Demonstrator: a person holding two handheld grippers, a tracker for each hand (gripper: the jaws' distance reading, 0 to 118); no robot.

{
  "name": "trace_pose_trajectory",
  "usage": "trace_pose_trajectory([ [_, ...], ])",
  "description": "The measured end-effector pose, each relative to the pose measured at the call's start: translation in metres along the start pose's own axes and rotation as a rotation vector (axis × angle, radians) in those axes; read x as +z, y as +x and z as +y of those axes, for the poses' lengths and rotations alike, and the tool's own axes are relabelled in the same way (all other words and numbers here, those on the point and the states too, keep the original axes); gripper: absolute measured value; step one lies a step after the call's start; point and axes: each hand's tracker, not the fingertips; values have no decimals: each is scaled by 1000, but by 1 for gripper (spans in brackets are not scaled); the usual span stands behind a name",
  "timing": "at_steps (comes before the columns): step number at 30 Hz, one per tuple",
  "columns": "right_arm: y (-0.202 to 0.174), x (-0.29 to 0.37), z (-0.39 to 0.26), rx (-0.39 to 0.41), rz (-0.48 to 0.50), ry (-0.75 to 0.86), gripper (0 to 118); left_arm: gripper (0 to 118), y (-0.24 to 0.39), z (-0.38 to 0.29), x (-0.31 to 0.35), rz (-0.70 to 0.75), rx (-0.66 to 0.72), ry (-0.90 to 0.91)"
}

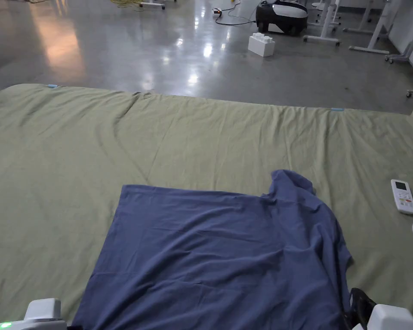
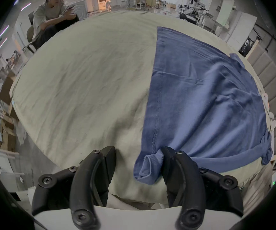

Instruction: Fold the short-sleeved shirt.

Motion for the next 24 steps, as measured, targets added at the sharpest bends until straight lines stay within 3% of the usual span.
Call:
trace_pose_trajectory([
  [3,3,-5,-2,-2,-3,-16,0,38,5,1,-6,1,-81,2],
  [6,8,-9,-5,-19,-9,-40,0,14,7,3,-6,-18,-98,0],
  [12,34,-10,-6,-54,-32,-129,1,7,-3,0,3,-55,-98,29],
  [14,49,-8,-7,-65,-41,-203,12,7,-9,-3,11,-62,-92,45],
  [16,62,-10,-9,-87,-43,-300,42,7,-12,-4,14,-61,-86,54],
  [17,68,-11,-11,-108,-32,-340,52,6,-13,-4,16,-59,-85,59],
  [19,75,-14,-19,-92,-9,-456,59,6,-15,-3,16,-56,-81,67],
  [22,74,-18,-37,-40,4,-529,60,6,-18,-2,16,-59,-66,70],
  [24,71,-24,-49,-48,16,-596,65,6,-15,0,16,-50,-66,74],
])
